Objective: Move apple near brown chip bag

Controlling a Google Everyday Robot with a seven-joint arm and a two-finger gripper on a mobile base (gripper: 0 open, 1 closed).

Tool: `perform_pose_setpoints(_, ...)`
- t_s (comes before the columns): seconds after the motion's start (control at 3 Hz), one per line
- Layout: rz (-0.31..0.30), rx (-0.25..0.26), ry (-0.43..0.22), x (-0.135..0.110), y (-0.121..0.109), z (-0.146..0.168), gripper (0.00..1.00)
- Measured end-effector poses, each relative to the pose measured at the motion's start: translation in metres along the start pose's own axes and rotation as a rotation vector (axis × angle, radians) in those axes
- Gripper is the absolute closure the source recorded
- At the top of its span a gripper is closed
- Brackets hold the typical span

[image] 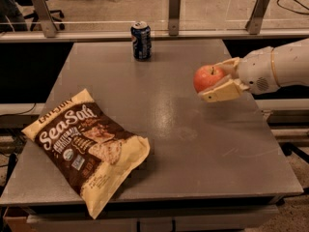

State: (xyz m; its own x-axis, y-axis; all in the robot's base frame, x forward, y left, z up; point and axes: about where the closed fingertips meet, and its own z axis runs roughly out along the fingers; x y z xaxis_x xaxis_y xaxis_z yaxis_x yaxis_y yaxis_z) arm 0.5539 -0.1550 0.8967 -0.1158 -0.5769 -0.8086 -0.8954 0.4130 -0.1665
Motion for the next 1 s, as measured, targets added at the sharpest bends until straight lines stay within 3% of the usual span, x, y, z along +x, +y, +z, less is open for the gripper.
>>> perform_pose_setpoints(1.0, -0.093, -0.333, 0.004, -0.006, 0.113, 0.040, 1.00)
